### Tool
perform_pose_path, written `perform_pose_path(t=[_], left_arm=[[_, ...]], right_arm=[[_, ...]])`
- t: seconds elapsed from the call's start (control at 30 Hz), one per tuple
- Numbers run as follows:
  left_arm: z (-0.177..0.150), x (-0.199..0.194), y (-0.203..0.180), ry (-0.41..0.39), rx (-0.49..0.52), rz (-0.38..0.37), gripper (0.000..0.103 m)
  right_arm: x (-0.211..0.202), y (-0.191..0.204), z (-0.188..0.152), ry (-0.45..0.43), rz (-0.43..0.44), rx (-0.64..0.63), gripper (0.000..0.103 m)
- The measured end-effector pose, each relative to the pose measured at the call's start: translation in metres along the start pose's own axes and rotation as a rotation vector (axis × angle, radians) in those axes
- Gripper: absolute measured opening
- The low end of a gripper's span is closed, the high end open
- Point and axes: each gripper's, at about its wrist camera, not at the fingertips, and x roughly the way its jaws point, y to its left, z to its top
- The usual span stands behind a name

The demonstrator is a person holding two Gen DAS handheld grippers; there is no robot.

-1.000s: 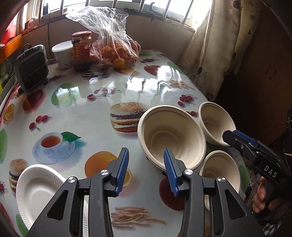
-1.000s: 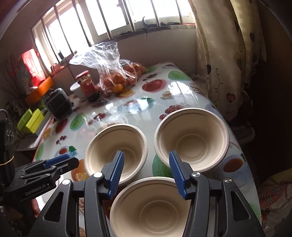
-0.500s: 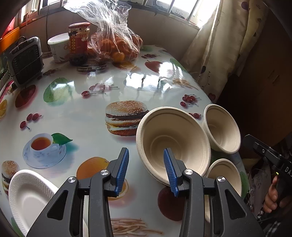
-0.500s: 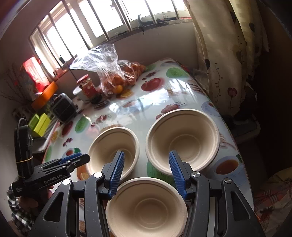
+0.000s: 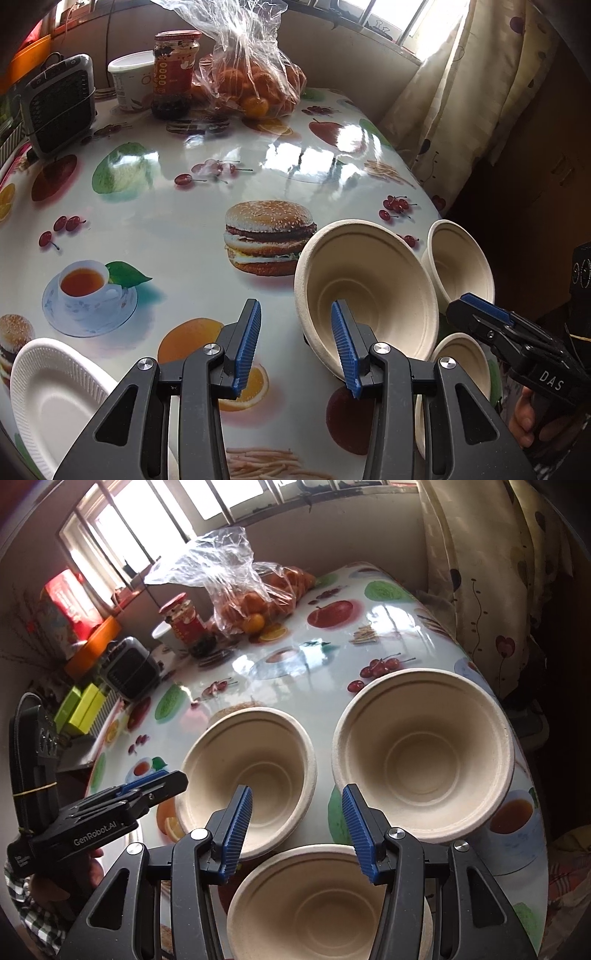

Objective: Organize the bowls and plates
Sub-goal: 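Move both open grippers toward the rims of the beige paper bowls, then close the left gripper on a beige bowl rim while the right gripper grasps another bowl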

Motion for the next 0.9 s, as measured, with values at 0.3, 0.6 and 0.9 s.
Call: perform_pose_path(t=[0.3, 0.6, 0.9], left_arm=[[0.001, 0.003, 0.002, 0.007, -0.009, -0.015, 0.038], [0.001, 0.006, -0.001, 0.014, 0.004, -0.019, 0.027], [0.001, 0.009, -0.002, 0.024, 0.010, -0.021, 0.018]], right_arm=[[0.014, -0.001, -0.002, 0.031, 0.005, 0.010, 0.036], [0.018, 0.000, -0.001, 0.033, 0.004, 0.013, 0.028], [0.019, -0.003, -0.002, 0.033, -0.003, 0.023, 0.021]])
